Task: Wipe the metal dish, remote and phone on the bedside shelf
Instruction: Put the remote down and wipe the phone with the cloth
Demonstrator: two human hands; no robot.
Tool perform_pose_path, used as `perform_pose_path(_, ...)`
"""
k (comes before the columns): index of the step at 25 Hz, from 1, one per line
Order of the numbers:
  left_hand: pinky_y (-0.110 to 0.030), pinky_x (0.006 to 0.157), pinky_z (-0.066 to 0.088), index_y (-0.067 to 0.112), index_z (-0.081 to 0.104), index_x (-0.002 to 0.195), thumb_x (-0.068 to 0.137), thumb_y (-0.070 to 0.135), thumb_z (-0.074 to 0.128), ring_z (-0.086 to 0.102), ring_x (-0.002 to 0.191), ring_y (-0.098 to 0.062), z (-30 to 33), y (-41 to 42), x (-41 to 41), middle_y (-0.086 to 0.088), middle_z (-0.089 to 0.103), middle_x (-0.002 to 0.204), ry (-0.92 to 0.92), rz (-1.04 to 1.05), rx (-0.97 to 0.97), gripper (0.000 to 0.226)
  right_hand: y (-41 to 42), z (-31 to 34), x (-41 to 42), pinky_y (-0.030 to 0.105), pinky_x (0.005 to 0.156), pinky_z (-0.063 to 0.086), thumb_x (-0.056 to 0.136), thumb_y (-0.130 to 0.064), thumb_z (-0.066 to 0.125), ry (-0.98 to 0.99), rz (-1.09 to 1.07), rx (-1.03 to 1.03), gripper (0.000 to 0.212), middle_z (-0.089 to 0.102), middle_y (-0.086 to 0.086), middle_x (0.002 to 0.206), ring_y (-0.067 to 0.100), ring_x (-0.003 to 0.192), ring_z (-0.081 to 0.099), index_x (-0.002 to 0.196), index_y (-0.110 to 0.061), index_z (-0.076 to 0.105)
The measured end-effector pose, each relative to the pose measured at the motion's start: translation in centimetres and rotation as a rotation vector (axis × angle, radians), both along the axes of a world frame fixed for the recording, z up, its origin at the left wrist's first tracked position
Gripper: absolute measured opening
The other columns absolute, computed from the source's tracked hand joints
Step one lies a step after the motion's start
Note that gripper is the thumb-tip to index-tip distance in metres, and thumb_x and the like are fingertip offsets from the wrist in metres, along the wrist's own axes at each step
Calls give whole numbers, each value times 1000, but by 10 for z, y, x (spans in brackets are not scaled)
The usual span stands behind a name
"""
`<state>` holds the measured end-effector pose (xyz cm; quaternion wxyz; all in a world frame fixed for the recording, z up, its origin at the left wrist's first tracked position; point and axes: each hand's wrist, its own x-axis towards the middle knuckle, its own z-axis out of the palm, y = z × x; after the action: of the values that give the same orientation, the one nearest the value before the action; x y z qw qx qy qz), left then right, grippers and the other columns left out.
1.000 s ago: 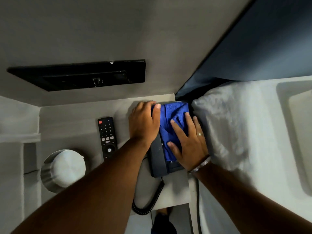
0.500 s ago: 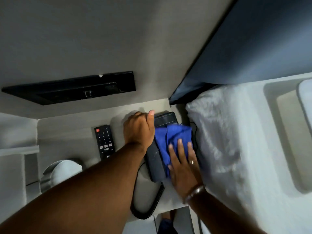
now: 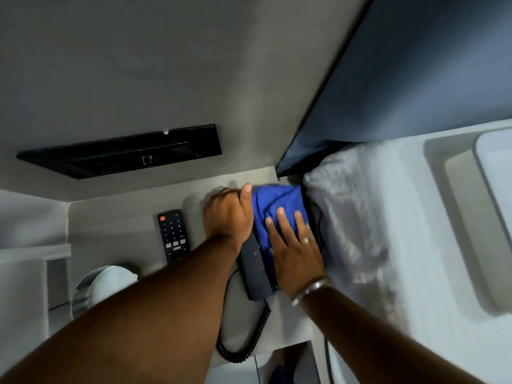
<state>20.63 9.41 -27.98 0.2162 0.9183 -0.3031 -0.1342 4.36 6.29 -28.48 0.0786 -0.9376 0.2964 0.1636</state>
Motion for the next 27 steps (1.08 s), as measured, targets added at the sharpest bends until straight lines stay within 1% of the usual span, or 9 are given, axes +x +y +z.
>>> perform_pose_path(2,-36,65,45,5,65,65,97,49,15,59,64,-31,-2,1,-1,-12,62,65,12,-2,-18,73,14,5,-24,56,110,28,87,-32,52,-9,49,10,69,26,12,155,42,140,20,146,-19,20)
perform_pose_path(4,-36,64,46,6,65,64,98,46,17,57,60,-29,-2,2,-3,-12,63,64,-8,-16,-36,71,6,6,-18,55,108,32,85,-32,50,-53,71,-2,65,33,11,152,42,138,26,145,-18,25)
perform_pose_path(9,-35,63,44,5,69,72,96,47,16,62,64,-33,-5,0,-1,-15,68,70,-29,-36,-56,72,-47,7,79,55,111,17,88,-34,38,-57,2,100,56,33,4,152,32,142,18,143,-25,28)
perform_pose_path(12,-34,62,43,5,68,69,95,51,12,61,64,-32,-5,1,-1,-15,68,68,-8,5,-62,77,-52,4,69,52,109,25,95,-38,37,-117,-131,122,48,30,5,153,33,139,22,142,-33,29)
perform_pose_path(15,-35,61,43,7,65,64,96,51,12,56,58,-29,-7,3,-1,-13,65,64,-12,36,-47,75,-24,6,3,48,94,45,92,-21,47,-183,-435,226,59,41,24,133,44,113,47,143,-39,24)
perform_pose_path(19,-34,60,41,13,56,58,95,53,10,48,56,-23,-6,4,0,-7,56,59,7,29,-33,72,1,20,-47,39,75,52,84,-12,62,-192,-539,101,63,54,28,108,44,86,60,141,-22,37)
perform_pose_path(22,-36,62,46,12,56,58,95,54,8,55,59,-26,-4,3,0,-7,58,59,25,18,-21,73,26,20,-39,40,79,51,87,-18,50,-16,-301,149,69,46,19,123,32,96,53,145,-34,16)
perform_pose_path(24,-36,63,46,14,54,59,94,54,8,56,60,-27,-4,2,0,-8,58,60,23,10,-21,71,38,16,-29,42,85,50,85,-17,51,30,-102,177,75,42,18,127,34,103,48,147,-32,10)
perform_pose_path(27,-38,64,47,16,49,57,95,54,9,53,58,-27,-4,3,2,-7,56,60,28,-28,-20,67,27,22,-36,43,67,58,71,-14,64,33,11,97,78,51,19,113,37,92,57,141,-32,32)
